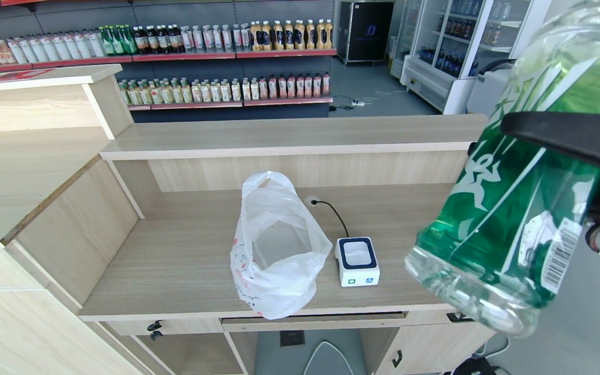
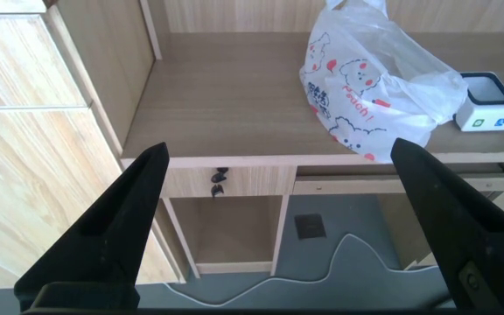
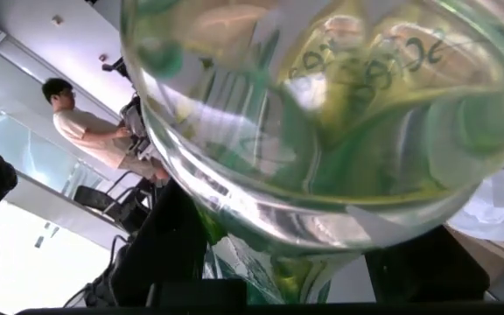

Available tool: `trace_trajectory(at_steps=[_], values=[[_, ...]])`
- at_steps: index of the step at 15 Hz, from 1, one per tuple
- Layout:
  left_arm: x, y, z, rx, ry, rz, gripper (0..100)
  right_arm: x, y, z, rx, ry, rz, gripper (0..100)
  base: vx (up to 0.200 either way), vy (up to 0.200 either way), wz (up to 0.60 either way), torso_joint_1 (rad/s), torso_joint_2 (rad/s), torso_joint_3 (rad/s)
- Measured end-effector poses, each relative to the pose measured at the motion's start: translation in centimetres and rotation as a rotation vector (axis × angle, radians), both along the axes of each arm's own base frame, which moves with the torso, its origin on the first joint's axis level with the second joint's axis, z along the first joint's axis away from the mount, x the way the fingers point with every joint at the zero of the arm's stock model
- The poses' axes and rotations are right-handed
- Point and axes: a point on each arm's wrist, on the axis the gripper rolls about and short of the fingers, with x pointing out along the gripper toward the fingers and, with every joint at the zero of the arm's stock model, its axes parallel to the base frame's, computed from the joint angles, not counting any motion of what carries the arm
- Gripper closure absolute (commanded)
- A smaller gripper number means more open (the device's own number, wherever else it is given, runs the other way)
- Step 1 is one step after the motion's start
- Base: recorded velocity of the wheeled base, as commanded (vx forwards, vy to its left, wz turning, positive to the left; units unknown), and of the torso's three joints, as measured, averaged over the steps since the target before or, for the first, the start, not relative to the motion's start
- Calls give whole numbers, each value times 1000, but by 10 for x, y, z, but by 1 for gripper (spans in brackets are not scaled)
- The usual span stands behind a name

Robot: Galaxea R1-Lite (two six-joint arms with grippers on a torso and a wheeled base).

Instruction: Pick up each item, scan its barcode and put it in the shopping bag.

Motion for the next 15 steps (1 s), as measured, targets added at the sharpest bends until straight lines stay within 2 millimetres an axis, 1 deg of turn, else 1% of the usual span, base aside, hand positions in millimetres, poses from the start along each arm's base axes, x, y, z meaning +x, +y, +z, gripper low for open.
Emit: trace_trajectory(at_steps=[2,3,6,10,11,15], values=[[0,0,0,0,0,0,0,4,14,11,23,-8,-32,100,0,0,0,0,0,0],[0,0,0,0,0,0,0,5,22,13,21,-7,-31,100,0,0,0,0,0,0],[0,0,0,0,0,0,0,9,36,9,0,10,-52,100,0,0,0,0,0,0],[0,0,0,0,0,0,0,12,42,4,-15,27,-69,100,0,0,0,0,0,0],[0,0,0,0,0,0,0,12,43,4,-16,34,-98,100,0,0,0,0,0,0],[0,0,0,0,0,0,0,6,49,-1,-21,51,-94,100,0,0,0,0,0,0]])
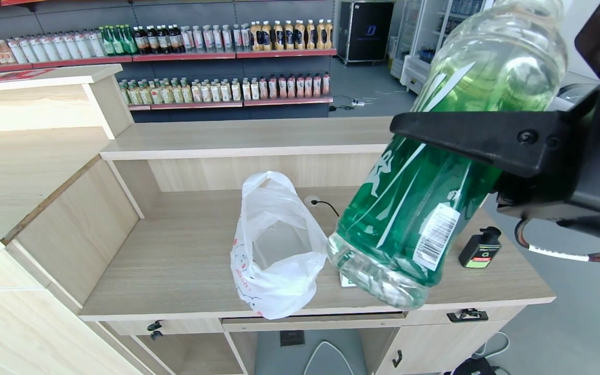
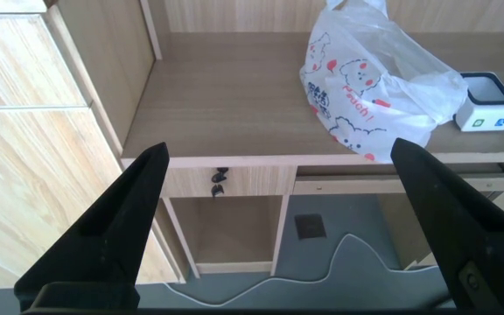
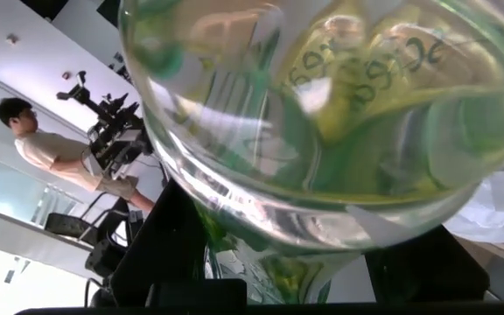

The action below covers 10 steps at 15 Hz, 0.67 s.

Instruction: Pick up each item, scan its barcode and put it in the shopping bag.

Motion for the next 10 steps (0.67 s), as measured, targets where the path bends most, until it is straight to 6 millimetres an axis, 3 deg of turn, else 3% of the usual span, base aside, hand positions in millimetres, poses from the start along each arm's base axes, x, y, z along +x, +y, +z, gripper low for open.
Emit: trace_trajectory(at_steps=[10], values=[[0,0,0,0,0,0,0,-3,-1,2,8,-8,14,100,0,0,0,0,0,0]])
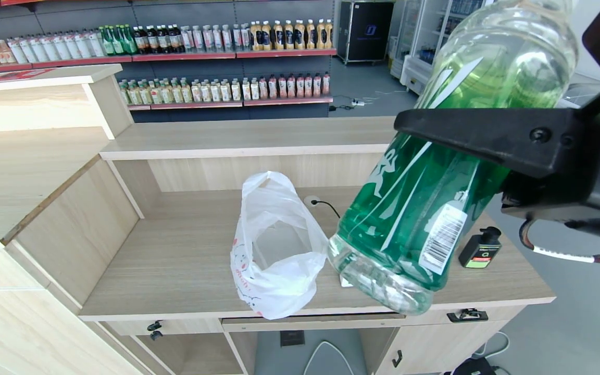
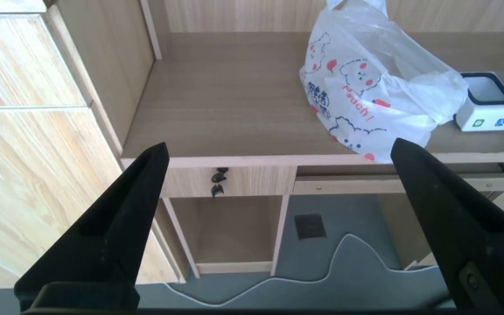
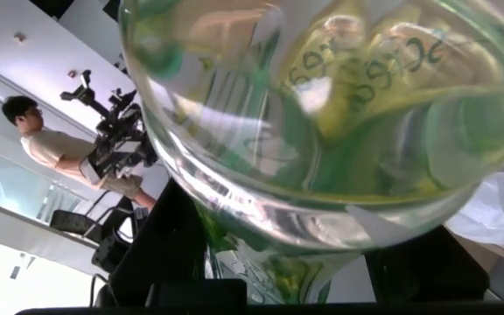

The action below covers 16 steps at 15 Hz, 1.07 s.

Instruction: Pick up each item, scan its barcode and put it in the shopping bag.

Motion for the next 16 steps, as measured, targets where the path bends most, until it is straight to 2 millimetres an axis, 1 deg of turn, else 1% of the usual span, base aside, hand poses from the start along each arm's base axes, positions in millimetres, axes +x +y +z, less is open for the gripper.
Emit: trace_trajectory(at_steps=[4,10,12,15,16], values=[[0,0,0,0,0,0,0,-1,-2,0,1,-1,2,100,0,0,0,0,0,0],[0,0,0,0,0,0,0,1,-13,-7,-16,3,-43,100,0,0,0,0,0,0],[0,0,0,0,0,0,0,11,-18,-11,-47,-16,-105,100,0,0,0,0,0,0],[0,0,0,0,0,0,0,42,-35,-25,-116,-107,-279,100,0,0,0,0,0,0],[0,0,0,0,0,0,0,53,-42,-33,-142,-152,-340,100,0,0,0,0,0,0]])
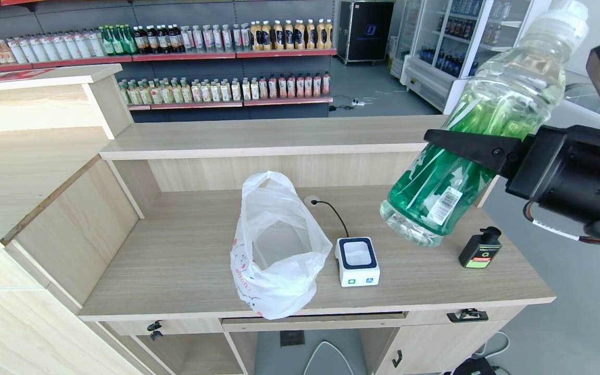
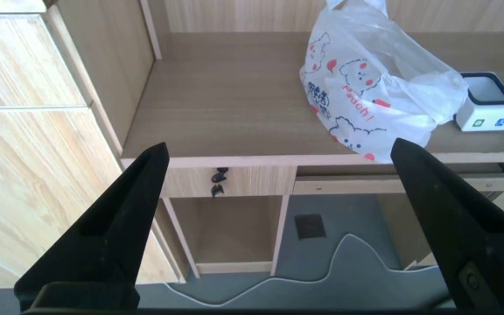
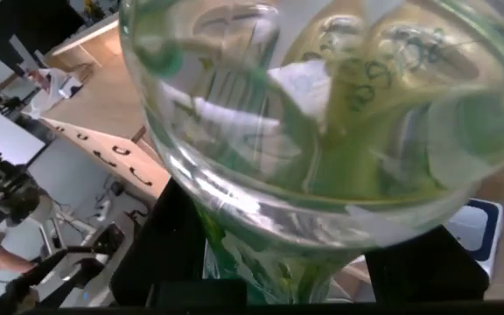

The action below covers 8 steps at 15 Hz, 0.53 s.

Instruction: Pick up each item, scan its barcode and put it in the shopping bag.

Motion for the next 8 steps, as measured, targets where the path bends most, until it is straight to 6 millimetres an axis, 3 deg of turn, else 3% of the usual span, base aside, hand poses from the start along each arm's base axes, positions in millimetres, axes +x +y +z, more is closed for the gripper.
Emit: trace_trajectory(at_steps=[8], values=[[0,0,0,0,0,0,0,68,-51,-77,-214,-91,-333,100,0,0,0,0,0,0]])
